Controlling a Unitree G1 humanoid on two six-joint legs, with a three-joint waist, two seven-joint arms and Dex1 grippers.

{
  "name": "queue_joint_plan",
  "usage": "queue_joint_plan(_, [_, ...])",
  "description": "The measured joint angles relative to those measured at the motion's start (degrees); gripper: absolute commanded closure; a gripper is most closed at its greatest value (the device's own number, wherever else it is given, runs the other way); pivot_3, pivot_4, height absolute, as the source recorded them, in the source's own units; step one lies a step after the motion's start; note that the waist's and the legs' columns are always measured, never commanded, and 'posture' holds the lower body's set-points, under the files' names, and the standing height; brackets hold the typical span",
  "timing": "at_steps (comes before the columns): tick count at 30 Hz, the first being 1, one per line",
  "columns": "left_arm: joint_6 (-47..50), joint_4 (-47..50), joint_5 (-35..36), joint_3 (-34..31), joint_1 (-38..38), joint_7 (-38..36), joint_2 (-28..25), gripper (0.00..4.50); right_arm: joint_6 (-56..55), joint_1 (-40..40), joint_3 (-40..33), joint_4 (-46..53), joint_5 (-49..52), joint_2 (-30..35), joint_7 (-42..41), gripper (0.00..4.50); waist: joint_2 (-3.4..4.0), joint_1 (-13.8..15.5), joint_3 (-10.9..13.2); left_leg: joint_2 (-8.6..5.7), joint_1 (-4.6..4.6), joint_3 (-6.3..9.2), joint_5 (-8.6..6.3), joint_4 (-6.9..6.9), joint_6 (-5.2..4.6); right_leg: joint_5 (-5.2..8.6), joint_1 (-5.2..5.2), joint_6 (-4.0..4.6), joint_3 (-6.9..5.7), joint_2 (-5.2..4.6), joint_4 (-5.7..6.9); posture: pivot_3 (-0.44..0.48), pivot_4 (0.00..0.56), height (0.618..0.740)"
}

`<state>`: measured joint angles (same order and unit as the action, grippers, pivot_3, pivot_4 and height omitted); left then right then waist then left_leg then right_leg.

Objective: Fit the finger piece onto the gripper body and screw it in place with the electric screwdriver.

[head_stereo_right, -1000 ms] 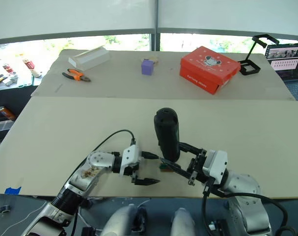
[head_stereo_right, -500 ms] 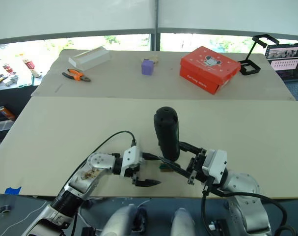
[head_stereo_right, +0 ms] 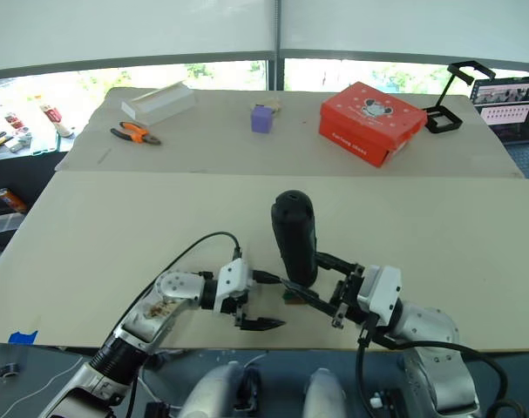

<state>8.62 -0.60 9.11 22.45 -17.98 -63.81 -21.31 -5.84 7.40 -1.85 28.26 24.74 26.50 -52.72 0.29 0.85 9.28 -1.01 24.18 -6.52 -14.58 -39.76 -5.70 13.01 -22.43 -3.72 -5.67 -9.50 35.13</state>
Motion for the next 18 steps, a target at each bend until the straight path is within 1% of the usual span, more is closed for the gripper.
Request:
queue_joint_plan(11, [0.0,0.9,0.0,0.2,0.5,0.1,-0.5,0.00,-0.3,-0.8,0.1,-1.5,-0.5,0.0,0.2,2.56,0.00,0.0,0.0,0.00,0.00,0.00,0.00,0.00,0.00,0.00,0.00,0.00,0.00,0.00,0.00,0.000,0.150,0.740])
queue_joint_plan(18, [-0.4,-2.4,0.0,0.1,-2.0,-0.6,0.2,0.00,-0.3,-0.7,0.1,-1.5,-0.1,0.0,-0.1,2.56,0.00,0.0,0.0,0.00,0.00,0.00,0.00,-0.01,-0.01,0.00,0.01,0.00,-0.01,0.00,0.00,0.000,0.150,0.740])
